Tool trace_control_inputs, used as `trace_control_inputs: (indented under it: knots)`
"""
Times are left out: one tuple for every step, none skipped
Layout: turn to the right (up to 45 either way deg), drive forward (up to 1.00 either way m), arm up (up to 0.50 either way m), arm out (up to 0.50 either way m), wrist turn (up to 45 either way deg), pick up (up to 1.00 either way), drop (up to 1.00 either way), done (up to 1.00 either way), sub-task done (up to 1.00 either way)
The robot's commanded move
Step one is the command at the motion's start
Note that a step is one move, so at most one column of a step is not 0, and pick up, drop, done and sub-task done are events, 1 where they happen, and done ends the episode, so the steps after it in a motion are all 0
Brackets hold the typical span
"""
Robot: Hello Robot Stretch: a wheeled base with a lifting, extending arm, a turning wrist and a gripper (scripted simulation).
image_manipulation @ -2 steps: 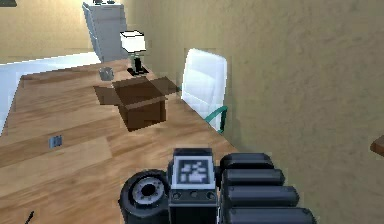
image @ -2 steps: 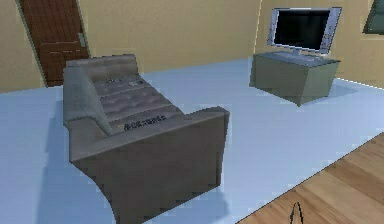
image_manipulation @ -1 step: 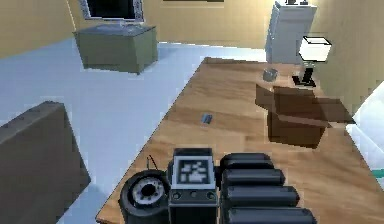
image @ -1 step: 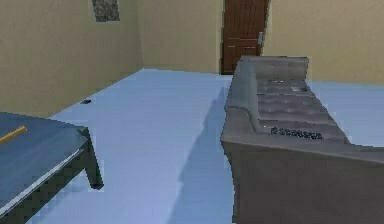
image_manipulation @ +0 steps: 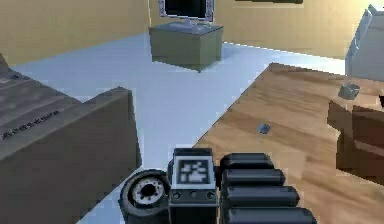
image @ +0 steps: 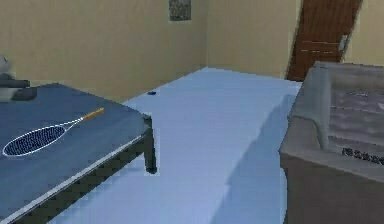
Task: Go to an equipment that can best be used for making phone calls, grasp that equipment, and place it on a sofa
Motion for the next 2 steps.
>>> trace_control_inputs:
  knots:
    - [0.0,1.00,0.00,0.00,0.0,0.00,0.00,0.00,0.00]
    - [-9.0,0.00,0.00,0.00,0.0,0.00,0.00,0.00,0.00]
